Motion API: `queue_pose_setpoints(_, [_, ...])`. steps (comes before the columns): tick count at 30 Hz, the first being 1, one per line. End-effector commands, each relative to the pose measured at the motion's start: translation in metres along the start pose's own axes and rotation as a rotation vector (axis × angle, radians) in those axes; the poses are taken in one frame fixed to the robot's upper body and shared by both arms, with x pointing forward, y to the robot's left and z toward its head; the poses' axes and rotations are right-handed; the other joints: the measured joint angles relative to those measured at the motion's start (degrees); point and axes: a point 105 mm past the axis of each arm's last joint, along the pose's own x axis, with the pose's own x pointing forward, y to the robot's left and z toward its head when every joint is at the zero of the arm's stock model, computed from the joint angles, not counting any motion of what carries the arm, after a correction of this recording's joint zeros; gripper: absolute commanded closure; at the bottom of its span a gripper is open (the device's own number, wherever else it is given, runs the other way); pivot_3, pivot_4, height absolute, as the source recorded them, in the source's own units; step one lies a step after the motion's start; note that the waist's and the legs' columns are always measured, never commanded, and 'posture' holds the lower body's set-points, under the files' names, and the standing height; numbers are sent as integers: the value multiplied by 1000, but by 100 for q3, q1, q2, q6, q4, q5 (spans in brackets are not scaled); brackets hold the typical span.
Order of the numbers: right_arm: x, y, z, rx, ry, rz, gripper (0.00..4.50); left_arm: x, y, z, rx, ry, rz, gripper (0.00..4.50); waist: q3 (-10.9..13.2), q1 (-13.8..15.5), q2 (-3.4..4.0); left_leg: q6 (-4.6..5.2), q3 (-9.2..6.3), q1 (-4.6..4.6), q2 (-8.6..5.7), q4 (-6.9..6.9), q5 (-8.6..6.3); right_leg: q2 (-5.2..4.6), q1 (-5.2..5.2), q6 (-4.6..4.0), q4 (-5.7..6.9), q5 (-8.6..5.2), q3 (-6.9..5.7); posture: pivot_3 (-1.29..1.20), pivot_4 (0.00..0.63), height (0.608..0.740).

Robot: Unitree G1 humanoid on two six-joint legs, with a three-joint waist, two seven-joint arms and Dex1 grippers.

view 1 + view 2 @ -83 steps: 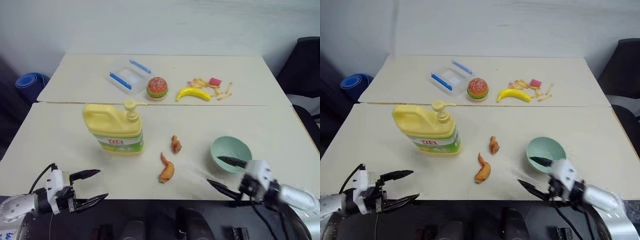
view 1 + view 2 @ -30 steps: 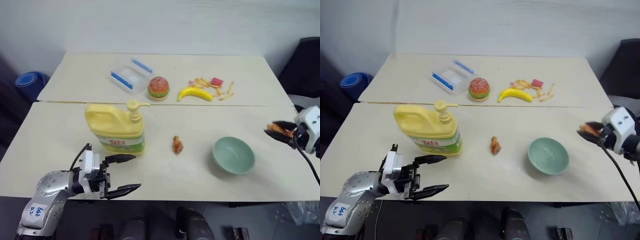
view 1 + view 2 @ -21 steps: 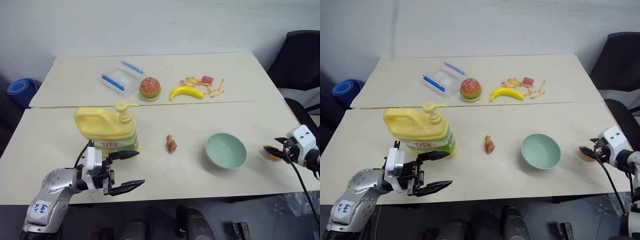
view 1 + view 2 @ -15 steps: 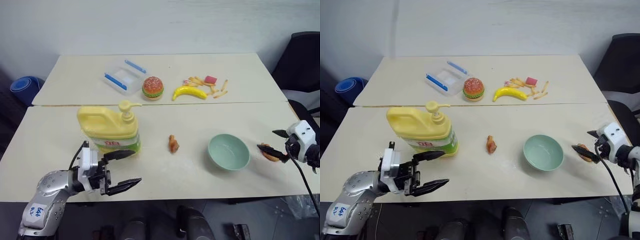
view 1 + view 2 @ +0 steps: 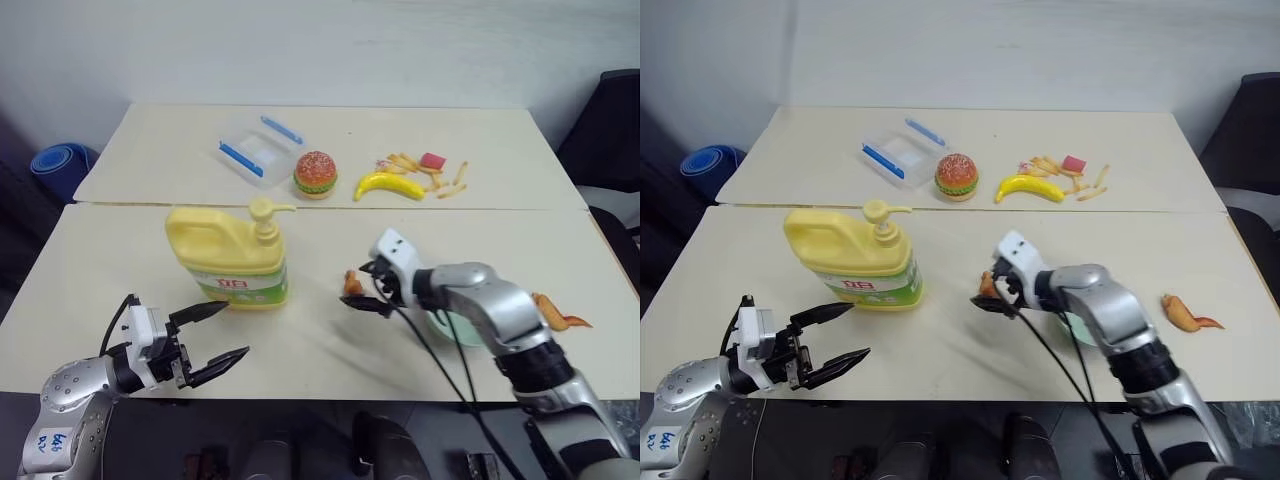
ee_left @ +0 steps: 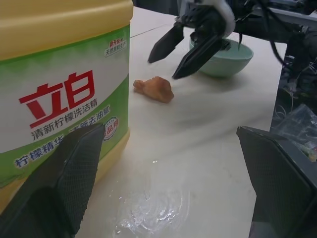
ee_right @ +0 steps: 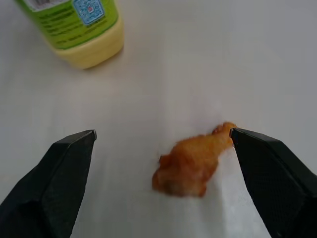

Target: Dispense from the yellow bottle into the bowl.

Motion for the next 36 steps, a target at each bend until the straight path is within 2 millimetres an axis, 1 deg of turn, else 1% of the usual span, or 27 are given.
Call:
queue_pose_setpoints(1, [14,-9,-6,-40,46,-74,10,0,-3,9,42,-19,-2,0,-5,-14,-10,5,1,-2,-5,0,2,-3,-1,1,1,1,-1,0,150,740])
queue_pose_setpoints(2, [18,-9,-8,-32,55,-77,10,0,-4,9,44,-18,1,0,-7,-29,-13,6,1,-1,-6,0,2,-3,0,1,2,1,-1,0,150,740])
queue_pose_setpoints(3, [21,-9,-10,-26,61,-80,391,0,-4,8,45,-18,3,0,-7,-37,-14,6,3,1,-6,0,2,-3,0,2,2,1,-2,0,150,740])
queue_pose_setpoints(4, [22,-9,-12,-36,78,-75,624,-1,-4,8,45,-17,4,0,-7,-39,-14,6,4,0,-6,0,2,-3,0,3,3,1,-3,0,150,740])
queue_pose_setpoints(5, [23,-9,-11,-39,79,-75,915,-2,-4,8,49,-15,8,0,-6,-38,-13,7,4,0,-5,0,2,-2,-1,3,6,2,-3,0,150,740])
queue_pose_setpoints(8, [25,-5,-8,-40,71,-41,2006,-2,-2,8,55,-13,11,0,-6,-44,-13,5,5,2,-3,0,5,1,-2,4,13,2,-5,0,150,740])
queue_pose_setpoints(10, [22,0,-3,-49,41,3,2576,0,-2,9,58,-18,4,0,-6,-46,-13,3,6,5,2,0,5,5,-2,4,16,2,-5,0,150,740])
queue_pose_setpoints(12, [15,5,9,-28,-21,50,2608,3,-3,12,57,-32,-13,0,-6,-48,-12,3,6,4,7,0,5,9,-2,4,16,2,-6,0,150,740])
queue_pose_setpoints(14, [-8,8,35,-38,-169,101,2608,7,-9,17,57,-45,-53,0,-5,-30,-13,2,5,3,9,0,5,10,-3,4,16,2,-6,0,150,740])
queue_pose_setpoints(16, [-45,1,58,-90,-312,120,2608,13,-15,22,54,-64,-98,0,-2,-7,-11,3,4,-2,9,0,5,10,-3,5,12,2,-8,0,150,740])
queue_pose_setpoints(17, [-64,-3,65,-122,-365,118,2608,16,-18,25,54,-72,-116,0,0,23,-11,4,3,-4,7,0,4,9,-3,6,9,3,-9,0,150,740])
queue_pose_setpoints(18, [-82,-13,67,-138,-400,84,2608,18,-20,26,43,-77,-134,0,0,48,-10,9,2,-5,5,0,3,6,1,11,0,6,-9,0,150,740])
queue_pose_setpoints(19, [-98,-27,65,-145,-406,25,2608,20,-23,27,37,-78,-151,0,0,60,-11,14,0,-3,2,0,1,6,9,17,-12,9,-9,0,150,740])
queue_pose_setpoints(20, [-117,-52,52,-141,-363,-85,2608,23,-25,28,32,-79,-167,0,-1,71,-13,17,0,2,3,0,-2,7,19,22,-24,12,-10,0,150,740])
queue_pose_setpoints(21, [-130,-68,43,-141,-328,-157,2608,25,-26,28,29,-79,-177,0,-2,98,-14,20,0,7,3,0,-5,7,26,22,-29,12,-10,0,150,740])
queue_pose_setpoints(23, [-162,-109,1,-101,-174,-333,2608,30,-26,28,24,-84,-186,0,-6,113,-22,26,3,10,2,0,-10,7,31,21,-36,12,-9,0,150,740])
queue_pose_setpoints(25, [-186,-138,-41,-47,-53,-459,2608,33,-27,26,11,-85,-197,0,-7,103,-25,29,13,11,0,0,-10,7,31,21,-38,12,-5,0,150,740])
queue_pose_setpoints(26, [-195,-149,-63,-45,12,-511,2608,34,-28,25,4,-81,-205,0,-6,96,-24,29,15,12,0,0,-10,7,31,21,-37,12,-3,0,150,740])
queue_pose_setpoints(27, [-202,-156,-82,-32,70,-551,2608,34,-29,23,5,-77,-214,0,-5,82,-22,29,21,14,0,0,-10,8,30,22,-33,12,0,0,150,740])
queue_pose_setpoints(28, [-205,-160,-96,-21,101,-571,2608,35,-29,23,7,-74,-217,0,-4,57,-20,29,27,16,0,0,-8,9,30,22,-33,12,4,0,150,740])
queue_pose_setpoints(30, [-202,-165,-110,3,103,-581,2608,35,-27,23,10,-74,-217,0,2,-24,-9,24,36,21,3,-1,-5,14,30,22,-31,12,8,0,150,740])
queue_pose_setpoints(32, [-196,-165,-121,32,103,-565,2608,36,-25,23,16,-75,-216,0,13,-77,4,20,52,23,10,-1,-3,23,29,22,-32,12,11,0,150,740])
queue_pose_setpoints(33, [-191,-162,-129,43,112,-542,2260,36,-24,24,25,-77,-220,0,14,-116,7,19,67,21,16,-3,-2,29,33,22,-28,12,10,0,150,740])
queue_pose_setpoints(34, [-189,-160,-132,33,104,-533,1893,37,-23,24,31,-78,-223,0,14,-150,6,16,72,28,21,-5,-1,36,37,22,-27,12,11,0,150,740])
queue_pose_setpoints(35, [-187,-159,-135,50,96,-523,1644,37,-23,25,34,-78,-225,0,14,-162,6,10,70,30,25,-5,2,38,38,21,-26,12,14,0,150,740])
queue_pose_setpoints(36, [-188,-157,-135,49,88,-509,1295,36,-21,25,41,-75,-228,0,15,-164,9,8,69,30,27,-5,2,39,38,21,-24,12,18,0,150,740])
